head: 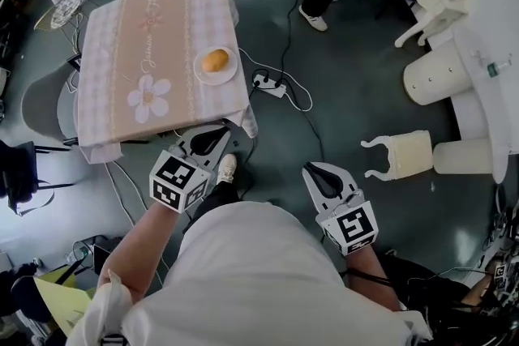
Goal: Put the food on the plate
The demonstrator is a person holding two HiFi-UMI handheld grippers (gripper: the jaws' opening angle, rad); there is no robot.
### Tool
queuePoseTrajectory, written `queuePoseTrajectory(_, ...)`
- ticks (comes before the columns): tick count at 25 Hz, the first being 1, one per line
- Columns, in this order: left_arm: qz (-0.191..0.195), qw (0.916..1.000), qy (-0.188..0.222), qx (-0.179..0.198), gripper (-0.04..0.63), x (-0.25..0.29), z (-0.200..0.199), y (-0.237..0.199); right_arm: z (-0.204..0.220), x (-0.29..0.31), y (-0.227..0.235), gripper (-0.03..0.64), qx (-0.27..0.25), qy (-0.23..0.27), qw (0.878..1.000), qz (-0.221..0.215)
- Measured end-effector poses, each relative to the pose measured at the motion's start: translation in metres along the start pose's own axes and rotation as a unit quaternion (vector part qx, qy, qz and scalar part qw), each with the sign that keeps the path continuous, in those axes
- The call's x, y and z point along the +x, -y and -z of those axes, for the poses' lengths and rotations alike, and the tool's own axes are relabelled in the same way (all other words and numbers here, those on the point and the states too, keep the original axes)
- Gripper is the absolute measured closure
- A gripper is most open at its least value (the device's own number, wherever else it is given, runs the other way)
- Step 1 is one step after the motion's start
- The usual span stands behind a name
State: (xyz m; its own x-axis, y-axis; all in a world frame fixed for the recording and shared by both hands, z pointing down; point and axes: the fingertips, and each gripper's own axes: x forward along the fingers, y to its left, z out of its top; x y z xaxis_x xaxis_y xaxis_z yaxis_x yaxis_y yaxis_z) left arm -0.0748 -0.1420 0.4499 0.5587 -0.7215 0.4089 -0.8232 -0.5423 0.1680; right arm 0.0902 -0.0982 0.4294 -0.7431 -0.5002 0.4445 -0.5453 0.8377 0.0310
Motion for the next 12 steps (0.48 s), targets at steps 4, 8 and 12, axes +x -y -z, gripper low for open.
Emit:
queuePoseTrajectory(4,0.002,1.0000,0.007,0.003,0.586,-0.021,0.002,0.048,0.006,-0.016,-0.016,0.595,-0.003,0.005,1.000,-0.026)
queuePoseTrajectory(8,0.011,0.9998,0.014,-0.011,0.586,-0.040,0.007,0.087,0.012,-0.028,-0.036,0.598,-0.023,0.006,0.998,-0.051)
queuePoseTrajectory(12,0.018,0.9998,0.013,0.003,0.586,-0.055,0.006,0.127,0.012,-0.043,-0.052,0.601,-0.042,0.014,0.996,-0.072)
